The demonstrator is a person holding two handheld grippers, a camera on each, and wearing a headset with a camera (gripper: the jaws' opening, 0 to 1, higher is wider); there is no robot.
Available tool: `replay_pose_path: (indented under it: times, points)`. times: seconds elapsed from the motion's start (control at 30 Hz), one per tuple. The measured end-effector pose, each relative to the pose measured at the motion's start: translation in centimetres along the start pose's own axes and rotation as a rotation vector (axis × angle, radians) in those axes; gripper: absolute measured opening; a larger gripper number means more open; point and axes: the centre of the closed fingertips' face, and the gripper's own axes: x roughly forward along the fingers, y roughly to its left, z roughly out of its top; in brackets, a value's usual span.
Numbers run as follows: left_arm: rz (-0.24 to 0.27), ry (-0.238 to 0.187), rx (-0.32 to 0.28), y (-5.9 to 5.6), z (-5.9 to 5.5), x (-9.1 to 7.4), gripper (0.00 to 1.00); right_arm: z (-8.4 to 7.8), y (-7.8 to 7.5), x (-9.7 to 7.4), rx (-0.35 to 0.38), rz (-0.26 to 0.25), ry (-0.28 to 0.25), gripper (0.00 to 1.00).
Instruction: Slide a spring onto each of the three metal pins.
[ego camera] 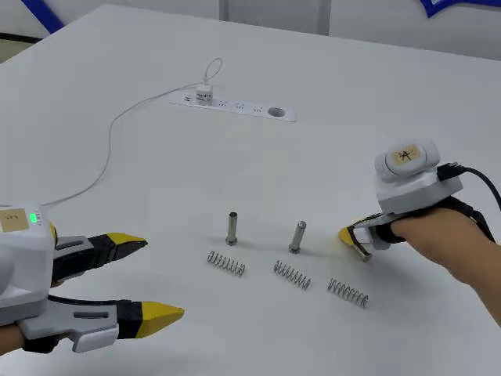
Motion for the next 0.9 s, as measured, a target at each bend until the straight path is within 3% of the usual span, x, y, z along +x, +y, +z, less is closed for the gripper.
replay_pose_path:
  times: [0.33,0.5,0.6,0.9]
  points:
    - [-0.001,0.002,0.008,-0.2,0.1,0.0,0.66,0.0,-0.5,0.3,0.063,-0.025,0.057,0.08]
    - [-0.001,-0.011,0.017,-0.3,0.8,-0.1,0.66,0.0,-0.6,0.2,0.084,-0.029,0.039,0.08]
    - [-0.001,-0.014,0.024,-0.3,1.0,-0.3,0.65,0.6,-0.1,-0.6,0.119,-0.012,-0.005,0.08]
    - [0.005,-0.020,0.025,-0.1,1.2,-0.3,0.65,0.4,0.2,-2.7,0.100,-0.030,-0.046,0.08]
